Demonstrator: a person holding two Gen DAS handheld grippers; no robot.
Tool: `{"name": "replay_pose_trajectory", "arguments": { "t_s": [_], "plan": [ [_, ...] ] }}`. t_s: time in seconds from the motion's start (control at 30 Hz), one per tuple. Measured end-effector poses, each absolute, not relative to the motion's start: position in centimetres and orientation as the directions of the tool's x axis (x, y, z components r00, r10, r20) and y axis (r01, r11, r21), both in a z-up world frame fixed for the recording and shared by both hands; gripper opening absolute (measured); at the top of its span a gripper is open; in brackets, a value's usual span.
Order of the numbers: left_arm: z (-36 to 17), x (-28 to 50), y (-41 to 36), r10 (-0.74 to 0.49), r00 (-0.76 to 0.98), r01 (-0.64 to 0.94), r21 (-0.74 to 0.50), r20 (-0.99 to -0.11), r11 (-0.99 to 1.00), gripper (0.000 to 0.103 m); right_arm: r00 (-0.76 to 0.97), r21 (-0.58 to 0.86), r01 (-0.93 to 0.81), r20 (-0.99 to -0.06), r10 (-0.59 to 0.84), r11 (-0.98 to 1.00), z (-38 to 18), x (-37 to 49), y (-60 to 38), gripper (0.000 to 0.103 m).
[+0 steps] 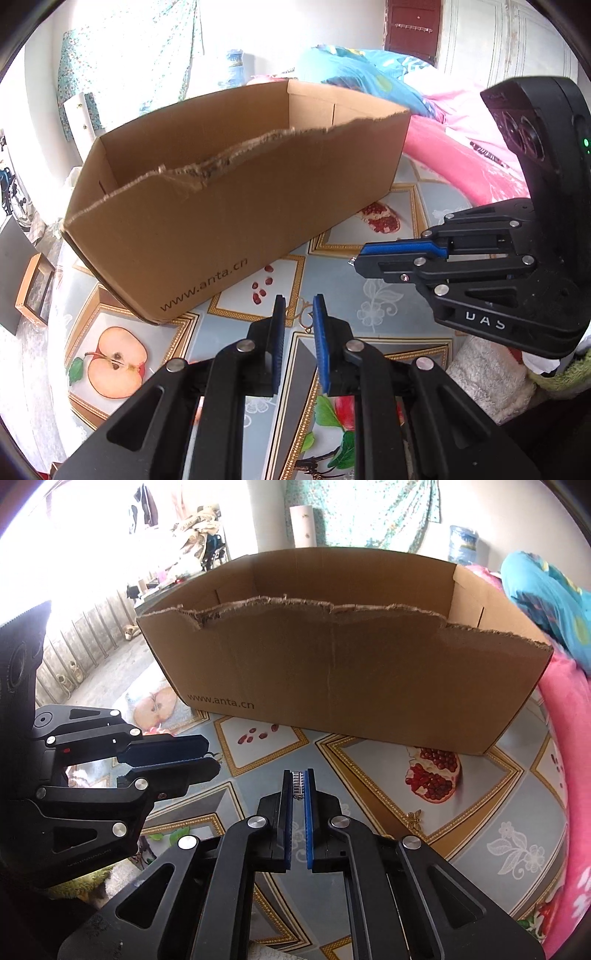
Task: Organize jewelry
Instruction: 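Carry the silver charm in the right gripper over the box, then open the right gripper to drop the silver charm into the box, then withdraw the right gripper from the box toward the gold charms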
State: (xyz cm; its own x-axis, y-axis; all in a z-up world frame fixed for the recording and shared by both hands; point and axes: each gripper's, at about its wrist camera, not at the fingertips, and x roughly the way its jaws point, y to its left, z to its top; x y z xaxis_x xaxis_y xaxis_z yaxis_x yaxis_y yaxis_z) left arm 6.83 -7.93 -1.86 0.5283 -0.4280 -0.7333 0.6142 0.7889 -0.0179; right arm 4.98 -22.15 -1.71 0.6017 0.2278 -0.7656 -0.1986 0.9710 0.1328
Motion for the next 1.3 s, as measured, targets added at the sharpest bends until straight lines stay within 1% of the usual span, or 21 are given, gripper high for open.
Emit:
{"name": "replay_pose_trajectory", "arguments": {
  "t_s": [0.2, 0.33, 0.4, 0.47, 0.53, 0.67, 0.77, 0.93, 0.97, 1.03, 1.07, 1.1, 1.3],
  "plan": [
    [3.8, 7.1, -6.9, -0.536, 0.564, 0.653, -0.058, -0.629, 0.755, 0.014, 0.709, 0.156, -0.201, -0.658, 0.254, 0.967, 3.9, 4.7, -23.6, 0.004],
    [6.5, 8.6, -7.2, -0.568, 0.584, 0.678, -0.037, -0.579, 0.734, 0.014, 0.771, 0.164, -0.203, -0.581, 0.261, 0.965, 7.0, 5.7, -24.7, 0.004],
    [7.2, 9.9, -7.5, -0.573, 0.593, 0.679, -0.033, -0.566, 0.734, 0.014, 0.784, 0.172, -0.198, -0.564, 0.261, 0.965, 7.7, 6.8, -25.3, 0.004],
    [7.1, 11.8, -8.0, -0.563, 0.593, 0.673, -0.029, -0.575, 0.739, 0.014, 0.788, 0.167, -0.186, -0.563, 0.248, 0.968, 7.7, 8.2, -25.7, 0.004],
    [6.6, 13.7, -8.8, -0.535, 0.585, 0.655, -0.034, -0.610, 0.755, 0.014, 0.778, 0.166, -0.176, -0.580, 0.241, 0.970, 7.1, 9.7, -26.0, 0.004],
    [4.8, 17.8, -10.3, -0.497, 0.531, 0.615, -0.092, -0.686, 0.783, 0.014, 0.733, 0.201, -0.150, -0.634, 0.245, 0.968, 5.6, 12.9, -26.9, 0.004],
    [3.7, 19.9, -11.0, -0.499, 0.490, 0.605, -0.133, -0.715, 0.785, 0.014, 0.713, 0.208, -0.135, -0.659, 0.240, 0.969, 4.8, 14.4, -27.4, 0.004],
    [2.0, 21.7, -12.1, -0.452, 0.458, 0.586, -0.122, -0.765, 0.801, 0.014, 0.703, 0.253, -0.114, -0.663, 0.258, 0.961, 4.6, 15.4, -28.7, 0.005],
    [1.8, 22.0, -12.1, -0.451, 0.449, 0.581, -0.131, -0.771, 0.803, 0.014, 0.706, 0.266, -0.112, -0.656, 0.265, 0.957, 4.9, 15.0, -28.9, 0.008],
    [1.9, 22.3, -12.0, -0.465, 0.444, 0.580, -0.150, -0.766, 0.800, 0.023, 0.709, 0.286, -0.102, -0.651, 0.271, 0.953, 5.0, 14.7, -29.5, 0.010],
    [2.1, 22.2, -11.9, -0.470, 0.451, 0.578, -0.153, -0.758, 0.802, 0.034, 0.711, 0.296, -0.097, -0.648, 0.274, 0.950, 5.1, 14.5, -29.7, 0.010],
    [2.2, 22.1, -11.7, -0.474, 0.462, 0.575, -0.153, -0.750, 0.803, 0.039, 0.713, 0.304, -0.093, -0.644, 0.277, 0.948, 5.1, 14.5, -30.1, 0.011],
    [3.0, 21.9, -10.6, -0.496, 0.488, 0.555, -0.183, -0.718, 0.811, 0.039, 0.741, 0.331, -0.079, -0.612, 0.277, 0.940, 5.7, 13.0, -31.1, 0.011]
  ]
}}
